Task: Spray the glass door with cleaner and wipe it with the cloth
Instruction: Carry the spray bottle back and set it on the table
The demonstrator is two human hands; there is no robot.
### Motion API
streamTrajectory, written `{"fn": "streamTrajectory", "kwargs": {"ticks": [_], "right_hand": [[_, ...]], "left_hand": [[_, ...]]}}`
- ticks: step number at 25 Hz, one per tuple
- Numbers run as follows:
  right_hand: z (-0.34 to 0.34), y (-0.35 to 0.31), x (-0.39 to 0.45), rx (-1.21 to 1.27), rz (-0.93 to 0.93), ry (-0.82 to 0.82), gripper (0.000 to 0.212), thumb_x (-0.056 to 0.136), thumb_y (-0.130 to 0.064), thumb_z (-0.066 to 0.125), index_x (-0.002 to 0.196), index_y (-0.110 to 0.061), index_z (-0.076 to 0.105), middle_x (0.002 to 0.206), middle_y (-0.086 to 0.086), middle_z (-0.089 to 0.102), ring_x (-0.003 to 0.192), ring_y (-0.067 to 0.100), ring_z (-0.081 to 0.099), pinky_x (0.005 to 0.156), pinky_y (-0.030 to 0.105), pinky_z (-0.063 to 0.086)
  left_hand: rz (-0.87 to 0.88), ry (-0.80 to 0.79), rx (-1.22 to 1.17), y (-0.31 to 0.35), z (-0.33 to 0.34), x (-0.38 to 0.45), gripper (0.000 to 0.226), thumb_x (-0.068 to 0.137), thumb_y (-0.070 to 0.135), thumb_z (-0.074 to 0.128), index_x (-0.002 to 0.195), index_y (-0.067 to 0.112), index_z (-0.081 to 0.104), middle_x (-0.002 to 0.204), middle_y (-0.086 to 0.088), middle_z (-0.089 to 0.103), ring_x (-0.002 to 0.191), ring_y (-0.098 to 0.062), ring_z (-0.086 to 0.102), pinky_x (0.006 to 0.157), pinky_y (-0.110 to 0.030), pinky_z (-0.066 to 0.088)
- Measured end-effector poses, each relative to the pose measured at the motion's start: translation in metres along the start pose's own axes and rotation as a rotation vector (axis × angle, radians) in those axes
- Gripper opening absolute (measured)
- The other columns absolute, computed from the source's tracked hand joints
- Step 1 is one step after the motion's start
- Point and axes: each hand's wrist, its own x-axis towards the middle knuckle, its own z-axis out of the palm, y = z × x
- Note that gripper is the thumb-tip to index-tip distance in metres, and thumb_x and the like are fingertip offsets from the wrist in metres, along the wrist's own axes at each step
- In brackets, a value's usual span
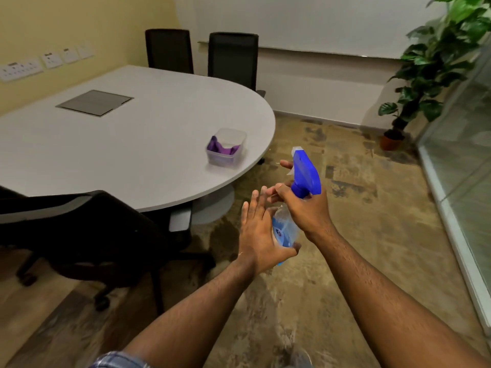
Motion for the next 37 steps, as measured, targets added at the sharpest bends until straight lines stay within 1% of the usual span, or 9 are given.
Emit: {"fn": "streamTrajectory", "kwargs": {"ticks": [6,9,12,15,18,21,25,31,37], "right_hand": [[0.042,0.019,0.065,-0.011,-0.004,-0.083,0.039,0.092,-0.015,0.064,0.124,-0.034,0.055,0.079,0.024,0.067,0.076,0.039,0.068,0.078,0.048,0.06],[0.057,0.034,0.116,0.028,-0.011,-0.104,0.039,0.091,-0.011,0.065,0.127,-0.025,0.057,0.078,0.026,0.065,0.075,0.043,0.065,0.074,0.046,0.061],[0.07,0.052,0.179,0.057,-0.04,-0.149,0.038,0.091,-0.01,0.065,0.128,-0.017,0.056,0.076,0.017,0.068,0.071,0.029,0.07,0.071,0.032,0.062],[0.082,0.076,0.25,0.039,-0.028,-0.18,0.039,0.092,-0.009,0.064,0.129,-0.013,0.055,0.085,0.01,0.074,0.076,0.017,0.073,0.074,0.025,0.061],[0.09,0.106,0.318,0.002,-0.001,-0.184,0.043,0.091,-0.011,0.066,0.132,-0.015,0.055,0.102,0.006,0.074,0.086,0.013,0.071,0.079,0.018,0.057],[0.095,0.132,0.378,-0.045,0.012,-0.199,0.048,0.091,-0.014,0.067,0.137,-0.013,0.053,0.106,0.002,0.072,0.09,0.008,0.068,0.079,0.008,0.052],[0.104,0.165,0.459,0.014,0.05,-0.169,0.048,0.091,-0.017,0.068,0.137,-0.017,0.054,0.1,-0.019,0.068,0.097,0.011,0.067,0.088,0.022,0.055],[0.129,0.213,0.564,0.019,0.046,-0.158,0.052,0.092,-0.023,0.067,0.14,-0.018,0.048,0.108,0.01,0.07,0.1,0.02,0.067,0.084,0.014,0.053],[0.155,0.24,0.619,-0.001,0.078,-0.279,0.056,0.091,-0.019,0.068,0.142,-0.01,0.046,0.11,-0.001,0.066,0.1,0.017,0.064,0.09,0.024,0.054]], "left_hand": [[-0.056,0.025,0.096,-0.058,0.007,0.049,0.114,0.065,0.073,0.068,0.154,0.022,0.019,0.168,-0.003,0.002,0.154,-0.017,-0.01,0.125,-0.05,0.0],[-0.078,0.019,0.209,-0.086,0.016,0.094,0.114,0.067,0.08,0.06,0.155,0.022,0.016,0.168,-0.004,0.002,0.154,-0.019,-0.009,0.125,-0.048,-0.002],[-0.137,-0.027,0.28,-0.111,0.024,0.148,0.115,0.066,0.09,0.047,0.155,0.022,0.021,0.168,-0.002,-0.003,0.153,-0.019,-0.014,0.124,-0.046,-0.008],[-0.252,-0.165,0.284,-0.137,0.032,0.207,0.128,0.057,0.102,0.026,0.158,0.03,-0.004,0.164,0.002,-0.023,0.148,-0.017,-0.029,0.121,-0.044,-0.017],[-0.285,-0.352,0.359,-0.172,0.035,0.264,0.132,0.059,0.098,0.04,0.156,0.027,-0.015,0.159,0.0,-0.036,0.146,-0.021,-0.034,0.12,-0.045,-0.019],[-0.399,-0.393,0.401,-0.218,0.042,0.302,0.121,0.071,0.09,0.046,0.158,0.027,-0.01,0.161,-0.001,-0.033,0.148,-0.023,-0.03,0.118,-0.043,-0.019],[-0.612,-0.306,0.437,-0.276,0.055,0.334,0.105,0.084,0.082,0.035,0.159,0.02,-0.003,0.165,-0.007,-0.021,0.152,-0.027,-0.018,0.124,-0.047,-0.005],[-0.812,-0.31,0.37,-0.327,0.067,0.362,0.136,0.063,0.097,0.038,0.155,0.012,-0.018,0.164,-0.016,-0.02,0.153,-0.033,-0.014,0.123,-0.046,-0.001],[-0.866,-0.273,0.265,-0.339,0.078,0.366,0.144,0.055,0.097,0.04,0.154,0.013,-0.023,0.164,-0.01,-0.022,0.154,-0.027,-0.011,0.124,-0.045,0.002]]}}
